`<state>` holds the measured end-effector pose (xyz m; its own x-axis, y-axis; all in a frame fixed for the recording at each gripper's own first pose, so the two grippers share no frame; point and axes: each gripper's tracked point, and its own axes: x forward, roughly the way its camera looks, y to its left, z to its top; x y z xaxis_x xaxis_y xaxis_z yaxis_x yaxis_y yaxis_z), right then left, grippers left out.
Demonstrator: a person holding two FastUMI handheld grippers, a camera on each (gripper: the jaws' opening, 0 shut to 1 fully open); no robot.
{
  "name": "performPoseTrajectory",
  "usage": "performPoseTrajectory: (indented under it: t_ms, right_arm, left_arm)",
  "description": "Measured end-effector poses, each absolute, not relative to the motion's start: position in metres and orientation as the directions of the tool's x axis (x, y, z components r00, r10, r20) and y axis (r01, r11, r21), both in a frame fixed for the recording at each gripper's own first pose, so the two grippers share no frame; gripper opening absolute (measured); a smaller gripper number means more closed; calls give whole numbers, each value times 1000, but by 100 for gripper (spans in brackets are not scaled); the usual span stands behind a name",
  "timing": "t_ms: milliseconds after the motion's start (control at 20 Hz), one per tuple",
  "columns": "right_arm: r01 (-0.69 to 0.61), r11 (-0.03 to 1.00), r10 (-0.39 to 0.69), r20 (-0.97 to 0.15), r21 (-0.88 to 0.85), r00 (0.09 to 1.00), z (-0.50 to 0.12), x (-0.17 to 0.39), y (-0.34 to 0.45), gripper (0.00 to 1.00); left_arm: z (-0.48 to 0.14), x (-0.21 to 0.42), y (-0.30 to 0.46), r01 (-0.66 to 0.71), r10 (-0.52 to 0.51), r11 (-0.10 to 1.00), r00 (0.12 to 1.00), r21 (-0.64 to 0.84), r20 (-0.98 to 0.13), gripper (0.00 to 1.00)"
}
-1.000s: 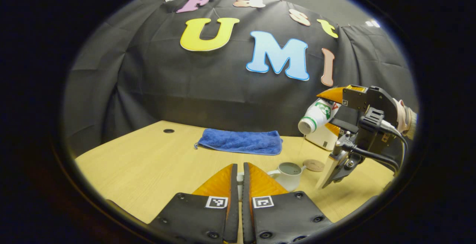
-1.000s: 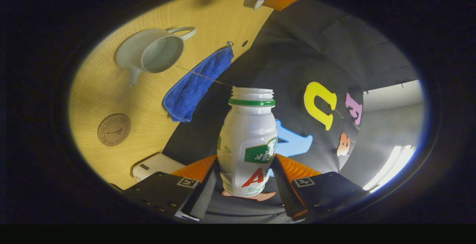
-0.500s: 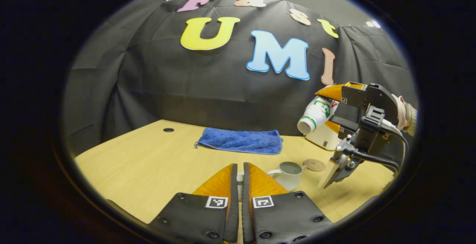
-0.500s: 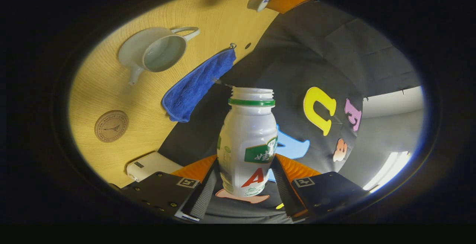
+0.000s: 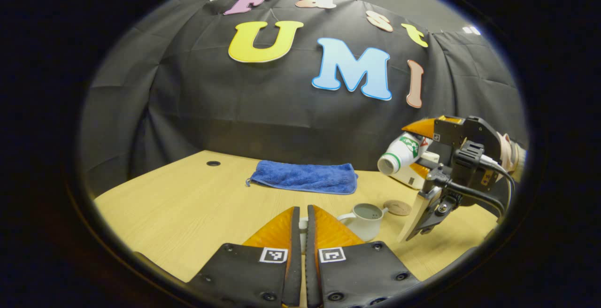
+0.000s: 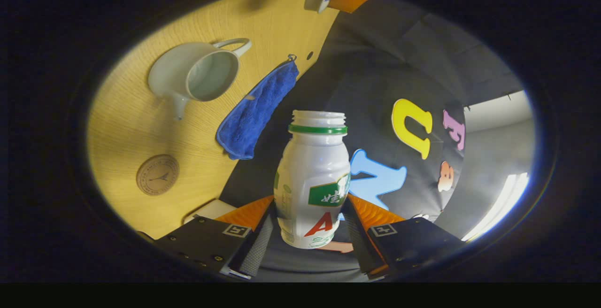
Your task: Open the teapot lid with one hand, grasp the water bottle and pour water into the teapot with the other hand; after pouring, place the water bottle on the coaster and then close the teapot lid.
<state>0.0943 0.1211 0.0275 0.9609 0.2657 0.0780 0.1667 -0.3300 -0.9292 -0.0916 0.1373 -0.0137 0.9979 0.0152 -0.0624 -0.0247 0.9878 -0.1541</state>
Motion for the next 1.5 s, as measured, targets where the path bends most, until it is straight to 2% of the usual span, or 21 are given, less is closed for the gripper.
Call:
performPoseTrajectory:
  t_ms: [350,550,600,700,800,1000,1050,1150,1200,1250,1500]
  right_arm:
    - [-18,-34,198,-25,-999,980,-27,88,106,77]
    - [-81,135,178,-56,-987,982,-42,81,105,77]
    - [-87,174,174,-57,-981,983,-42,81,106,77]
    - [-100,248,165,-60,-963,984,-42,81,104,77]
    - [-110,321,155,-62,-941,986,-41,79,100,77]
    - [-130,493,133,-73,-860,988,-40,76,89,77]
    - [-136,540,131,-77,-831,988,-39,76,86,77]
    - [-146,627,128,-83,-765,988,-38,74,82,77]
    - [-151,664,129,-87,-732,988,-39,74,81,77]
    - [-156,696,129,-91,-701,987,-39,74,80,77]
    - [-180,807,147,-104,-562,984,-40,68,77,77]
  left_arm:
    - [-15,-91,135,-23,14,988,998,-153,-63,14]
    - [-15,-90,133,-13,4,988,998,-155,-62,14]
    - [-16,-90,131,-10,1,988,998,-155,-61,10]
    - [-15,-90,126,-3,-6,988,998,-154,-59,10]
    - [-11,-87,122,10,-18,988,999,-153,-49,14]
    - [-2,-77,108,43,-48,990,998,-138,-32,14]
    - [2,-73,104,51,-56,990,998,-131,-31,10]
    - [5,-64,94,63,-66,991,997,-118,-27,10]
    - [8,-59,90,67,-71,992,997,-111,-26,14]
    - [9,-55,86,70,-73,992,997,-104,-27,10]
    - [8,-30,68,87,-90,993,996,-75,-27,10]
